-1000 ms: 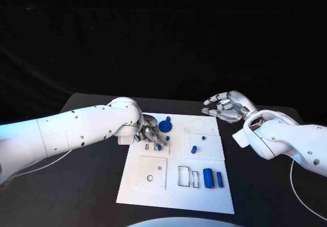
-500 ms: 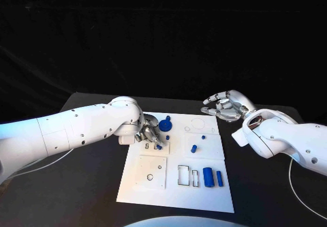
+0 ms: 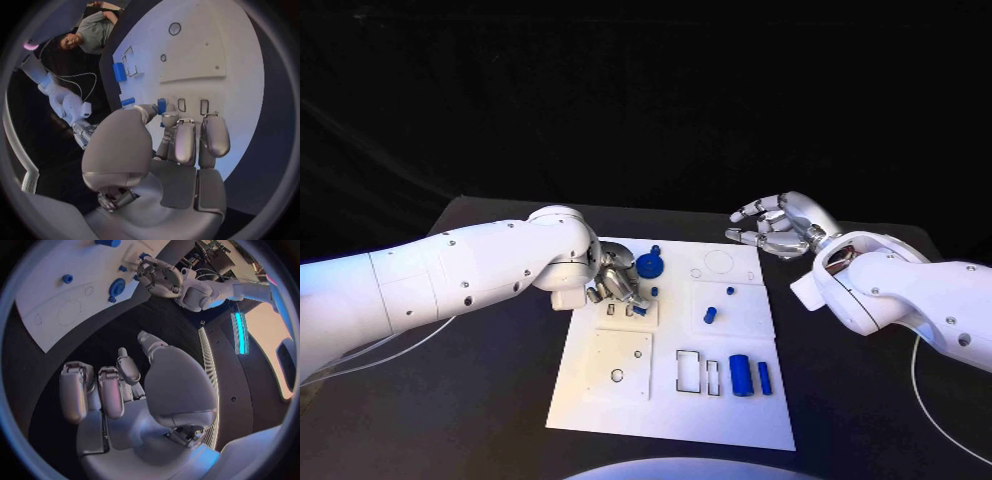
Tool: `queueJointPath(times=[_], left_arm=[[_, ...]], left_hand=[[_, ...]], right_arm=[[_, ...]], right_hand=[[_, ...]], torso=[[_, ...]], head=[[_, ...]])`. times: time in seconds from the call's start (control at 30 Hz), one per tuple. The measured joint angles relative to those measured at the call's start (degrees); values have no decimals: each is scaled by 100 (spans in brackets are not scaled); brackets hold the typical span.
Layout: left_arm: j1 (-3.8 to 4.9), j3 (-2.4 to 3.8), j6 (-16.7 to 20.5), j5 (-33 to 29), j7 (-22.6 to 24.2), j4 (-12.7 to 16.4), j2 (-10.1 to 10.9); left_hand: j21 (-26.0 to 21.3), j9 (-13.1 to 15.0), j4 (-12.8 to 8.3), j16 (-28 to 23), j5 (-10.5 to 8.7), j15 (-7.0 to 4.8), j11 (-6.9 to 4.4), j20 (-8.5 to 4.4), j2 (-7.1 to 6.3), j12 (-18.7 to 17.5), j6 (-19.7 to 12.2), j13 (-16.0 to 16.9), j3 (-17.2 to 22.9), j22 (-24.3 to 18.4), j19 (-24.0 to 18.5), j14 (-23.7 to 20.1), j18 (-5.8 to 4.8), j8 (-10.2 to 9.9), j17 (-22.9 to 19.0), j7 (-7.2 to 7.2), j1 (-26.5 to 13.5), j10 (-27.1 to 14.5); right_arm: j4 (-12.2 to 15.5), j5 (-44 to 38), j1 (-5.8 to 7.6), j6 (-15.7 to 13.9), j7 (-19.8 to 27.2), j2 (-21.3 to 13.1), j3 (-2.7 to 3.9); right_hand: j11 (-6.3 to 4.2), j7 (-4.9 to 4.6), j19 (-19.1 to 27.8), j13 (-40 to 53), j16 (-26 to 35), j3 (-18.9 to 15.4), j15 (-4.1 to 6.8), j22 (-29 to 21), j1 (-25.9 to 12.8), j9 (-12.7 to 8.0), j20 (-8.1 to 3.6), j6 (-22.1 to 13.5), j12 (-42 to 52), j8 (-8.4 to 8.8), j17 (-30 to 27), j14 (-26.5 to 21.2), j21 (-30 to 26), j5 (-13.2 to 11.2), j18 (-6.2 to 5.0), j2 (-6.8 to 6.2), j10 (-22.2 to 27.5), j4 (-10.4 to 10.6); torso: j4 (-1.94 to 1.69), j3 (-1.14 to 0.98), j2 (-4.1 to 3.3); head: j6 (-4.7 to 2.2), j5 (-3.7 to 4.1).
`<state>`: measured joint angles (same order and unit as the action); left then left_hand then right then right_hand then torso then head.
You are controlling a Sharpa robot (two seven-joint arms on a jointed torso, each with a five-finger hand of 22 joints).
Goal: Assemble the parts on the task board
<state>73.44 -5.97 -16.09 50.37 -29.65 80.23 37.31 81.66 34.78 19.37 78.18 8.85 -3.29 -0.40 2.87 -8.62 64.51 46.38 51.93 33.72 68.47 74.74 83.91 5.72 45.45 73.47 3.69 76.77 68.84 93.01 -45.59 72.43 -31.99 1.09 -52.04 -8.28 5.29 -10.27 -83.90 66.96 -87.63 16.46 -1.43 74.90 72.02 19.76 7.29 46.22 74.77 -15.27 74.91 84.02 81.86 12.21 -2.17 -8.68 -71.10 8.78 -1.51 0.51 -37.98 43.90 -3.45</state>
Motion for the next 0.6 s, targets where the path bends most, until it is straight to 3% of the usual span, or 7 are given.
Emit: queueJointPath(times=[0.17, 0.3, 0.33, 0.4, 0.43, 0.47, 0.6], left_arm=[[0, 8, 144, -91, 4, 148, 133], [0, 13, 289, -114, 8, 269, 231], [0, 13, 342, -111, 10, 304, 262], [-1, 13, 421, -88, 11, 349, 305], [-2, 13, 460, -69, 11, 369, 325], [-5, 13, 500, -44, 11, 388, 346], [-38, 13, 690, 144, 12, 478, 440]], left_hand=[[9, 0, -21, 0, -1, -8, 0, 0, -16, 7, 0, 25, 40, 6, 0, -8, 0, 29, 2, 1, -17, 40], [21, 1, -8, 15, -22, -29, -30, -11, -115, 221, -9, 259, 306, 35, 11, 14, -11, 105, 8, 11, -116, 217], [35, 1, 5, 26, -21, -42, -43, -31, -158, 267, -8, 313, 323, 57, 31, 1, -71, 145, 15, 11, -160, 268], [53, 2, -32, 26, 5, -74, -67, -49, -245, 339, -8, 398, 565, 99, 77, 17, -90, 203, 20, 11, -248, 315], [69, 27, -25, 26, 19, -81, -74, -61, -305, 371, -7, 434, 668, 124, 103, 24, -90, 240, 23, 10, -307, 360], [71, 415, -22, 26, 21, -91, -87, -61, -346, 383, -6, 463, 736, 145, 103, 14, -91, 245, 23, 10, -350, 373], [96, 423, -56, 26, 24, -102, -131, -91, -475, 454, 9, 548, 970, 201, 133, 3, -90, 315, 23, -3, -479, 479]], right_arm=[[-12, 1, -2, 1, -3, -4, 0], [-23, 3, -2, 2, -4, -4, 0], [-26, 3, -2, 2, -4, -5, 0], [-30, 3, -2, 2, -4, -5, 0], [-32, 4, -2, 2, -5, -6, 0], [-33, 4, -2, 3, -5, -6, 0], [-38, 5, -2, 3, -5, -12, -1]], right_hand=[[0, 0, 0, 0, 0, 0, 0, 5, 0, 0, 0, 0, 0, 0, 0, 0, 0, 0, 0, 0, 0, 0], [0, 0, 0, -8, 0, -3, 0, 5, 0, 0, 0, 0, 0, 0, 0, 0, 0, 0, 0, 0, 0, 3], [0, 0, 0, -13, 0, -17, 0, 5, 0, 0, 0, 0, 0, 0, 0, 0, 0, 0, 0, 0, 0, 17], [0, 0, 0, -13, 0, -17, 0, 5, 0, 0, 0, 0, 0, 0, 0, 0, 0, 0, 0, 0, 0, 17], [0, 0, 0, -13, 0, -17, 0, 4, 0, 0, 0, 0, 0, 0, 0, 0, 0, 0, 0, 0, 0, 17], [0, 0, 0, -13, 0, -17, 0, 5, 0, 0, 0, 0, 0, 0, 0, 0, 0, 0, 0, 0, 0, 17], [0, 0, 0, -13, 0, -17, 0, 4, 0, 0, 0, 0, 0, 0, 0, 0, 0, 0, 0, 0, 0, 17]], torso=[[-13, -1, 3], [-20, -3, 9], [-21, -5, 10], [-21, -7, 10], [-21, -7, 10], [-21, -7, 10], [-22, -6, 14]], head=[[-3, -1], [1, -9], [4, -9], [11, -10], [13, -12], [15, -12], [21, -16]])
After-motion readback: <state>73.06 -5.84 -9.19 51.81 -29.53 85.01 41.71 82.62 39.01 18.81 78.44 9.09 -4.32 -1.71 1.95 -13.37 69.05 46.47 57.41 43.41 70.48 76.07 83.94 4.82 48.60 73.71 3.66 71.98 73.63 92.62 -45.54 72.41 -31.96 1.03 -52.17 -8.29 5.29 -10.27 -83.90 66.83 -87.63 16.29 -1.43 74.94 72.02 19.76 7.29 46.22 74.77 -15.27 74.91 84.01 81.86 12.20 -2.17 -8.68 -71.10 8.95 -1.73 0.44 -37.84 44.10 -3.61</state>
